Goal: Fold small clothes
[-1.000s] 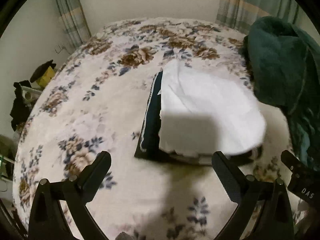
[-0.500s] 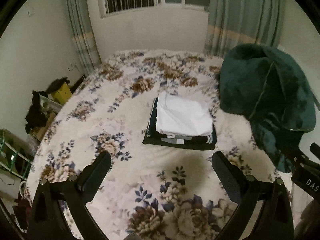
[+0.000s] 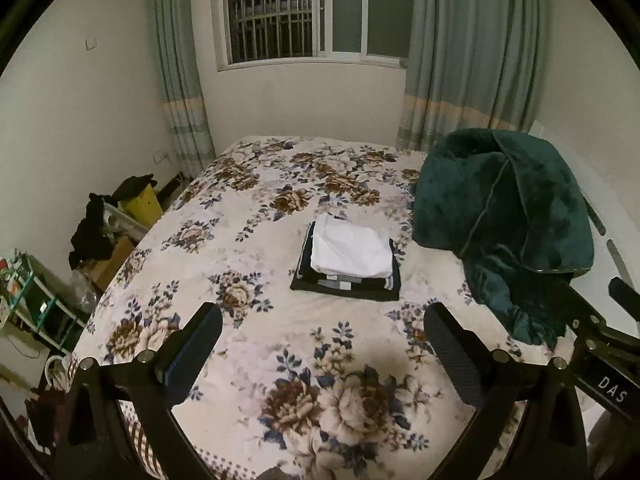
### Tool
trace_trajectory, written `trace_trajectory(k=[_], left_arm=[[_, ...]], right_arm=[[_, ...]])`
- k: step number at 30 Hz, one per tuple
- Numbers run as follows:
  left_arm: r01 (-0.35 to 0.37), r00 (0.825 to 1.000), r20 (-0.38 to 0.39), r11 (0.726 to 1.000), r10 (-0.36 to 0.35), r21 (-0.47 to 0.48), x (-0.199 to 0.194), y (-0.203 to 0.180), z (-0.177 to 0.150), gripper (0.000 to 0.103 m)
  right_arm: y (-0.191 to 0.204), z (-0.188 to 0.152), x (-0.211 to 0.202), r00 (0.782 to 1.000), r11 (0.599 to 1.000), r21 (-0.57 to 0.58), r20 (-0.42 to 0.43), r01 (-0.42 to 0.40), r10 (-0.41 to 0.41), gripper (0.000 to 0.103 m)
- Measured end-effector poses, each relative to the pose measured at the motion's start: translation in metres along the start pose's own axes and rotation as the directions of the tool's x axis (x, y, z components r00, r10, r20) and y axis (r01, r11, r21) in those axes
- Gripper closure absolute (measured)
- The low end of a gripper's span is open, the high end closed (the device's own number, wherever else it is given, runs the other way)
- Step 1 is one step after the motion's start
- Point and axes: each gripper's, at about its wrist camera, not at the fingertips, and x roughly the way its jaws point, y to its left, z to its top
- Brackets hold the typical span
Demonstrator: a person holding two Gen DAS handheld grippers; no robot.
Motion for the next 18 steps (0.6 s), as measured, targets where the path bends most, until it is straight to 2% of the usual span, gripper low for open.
trace_trajectory(k=[4,9,18], left_arm=[[-0.006,1.0,0.016,1.0,0.006,-0.003,-0.023,-0.001,-0.008,0.0],[-0.011,0.999,0.038,1.0,0.012,-0.007,-0.042,0.0,-0.016,0.0],[-0.039,0.996,0.082,0.999,0.041,-0.024,-0.064,0.005,-0.021,0.0]], right_arm=[[-0.001,-0.003,-0.034,0.999,1.0,-0.009,0.02,-0.03,0.03,0.0],[-0.003,-0.007,-0.07,0.998,0.999,-0.032,0.064,-0.029,0.031,0.0],[-0.007,-0.013,-0.088,0.996,0.997,-0.049,0.071,-0.052,0.055,0.0]])
